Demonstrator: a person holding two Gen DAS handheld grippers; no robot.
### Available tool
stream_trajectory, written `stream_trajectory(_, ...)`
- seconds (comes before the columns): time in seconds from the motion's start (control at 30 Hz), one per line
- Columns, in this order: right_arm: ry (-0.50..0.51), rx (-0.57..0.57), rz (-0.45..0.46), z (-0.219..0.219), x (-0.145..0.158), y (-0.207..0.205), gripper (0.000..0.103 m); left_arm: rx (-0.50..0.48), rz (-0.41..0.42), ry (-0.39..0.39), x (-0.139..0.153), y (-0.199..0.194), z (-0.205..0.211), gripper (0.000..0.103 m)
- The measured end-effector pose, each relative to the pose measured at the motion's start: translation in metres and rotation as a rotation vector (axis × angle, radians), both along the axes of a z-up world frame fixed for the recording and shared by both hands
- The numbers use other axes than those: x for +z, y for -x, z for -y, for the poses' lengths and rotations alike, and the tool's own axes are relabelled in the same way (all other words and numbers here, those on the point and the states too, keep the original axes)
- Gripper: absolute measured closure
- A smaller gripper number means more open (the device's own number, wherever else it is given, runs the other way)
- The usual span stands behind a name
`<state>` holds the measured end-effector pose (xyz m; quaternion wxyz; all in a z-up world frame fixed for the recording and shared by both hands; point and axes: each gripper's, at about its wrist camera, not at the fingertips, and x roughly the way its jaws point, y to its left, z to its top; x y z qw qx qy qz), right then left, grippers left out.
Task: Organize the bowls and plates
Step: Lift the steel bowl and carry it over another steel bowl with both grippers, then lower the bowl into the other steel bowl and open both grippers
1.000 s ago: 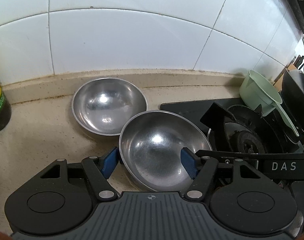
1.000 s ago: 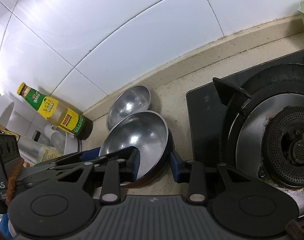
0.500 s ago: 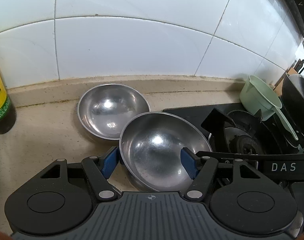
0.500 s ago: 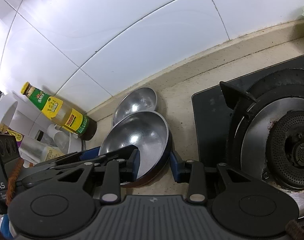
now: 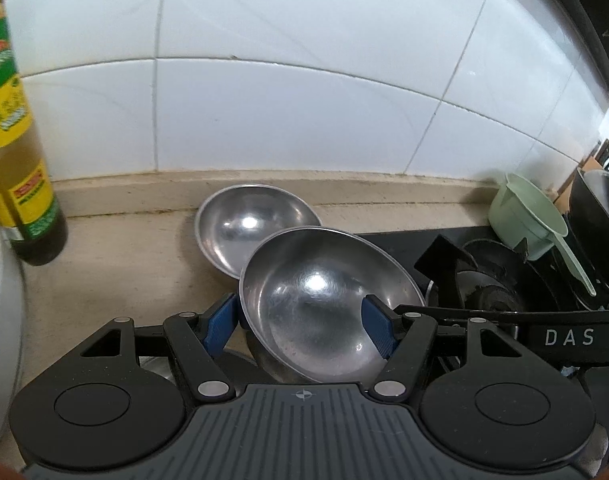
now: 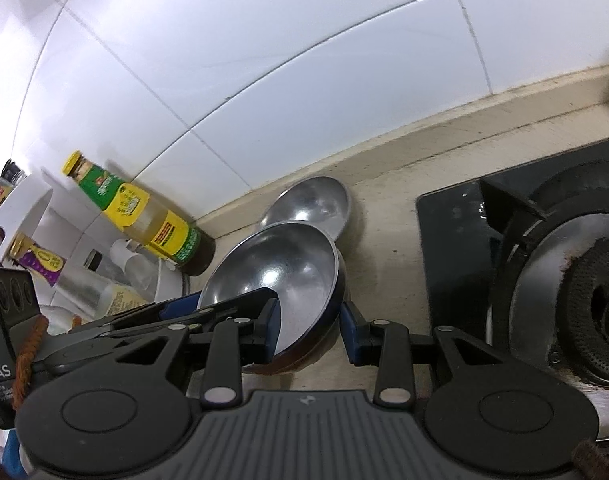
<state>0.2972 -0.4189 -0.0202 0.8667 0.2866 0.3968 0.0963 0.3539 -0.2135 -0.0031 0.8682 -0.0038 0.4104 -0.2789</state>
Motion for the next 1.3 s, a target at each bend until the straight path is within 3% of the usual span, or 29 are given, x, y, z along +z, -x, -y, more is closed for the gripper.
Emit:
stream_trajectory(0.57, 0.035, 0.108, 0.043, -0.045, 0.024, 0.003, 0.072, 0.093, 0.047, 0.025, 0.020, 0.028, -0.049, 0.030)
stream_trajectory(1.0, 0.032, 0.164, 0.010, -0.076, 0.015, 0.001, 0.072, 0.127, 0.026, -0.001, 0.011, 0.037, -0.079, 0.031)
stream_trajectory(1.3, 0.052, 0.169, -0.014, -0.087, 0.008, 0.006, 0.072, 0.101, -0.005, -0.006, -0.001, 0.037, -0.088, 0.031)
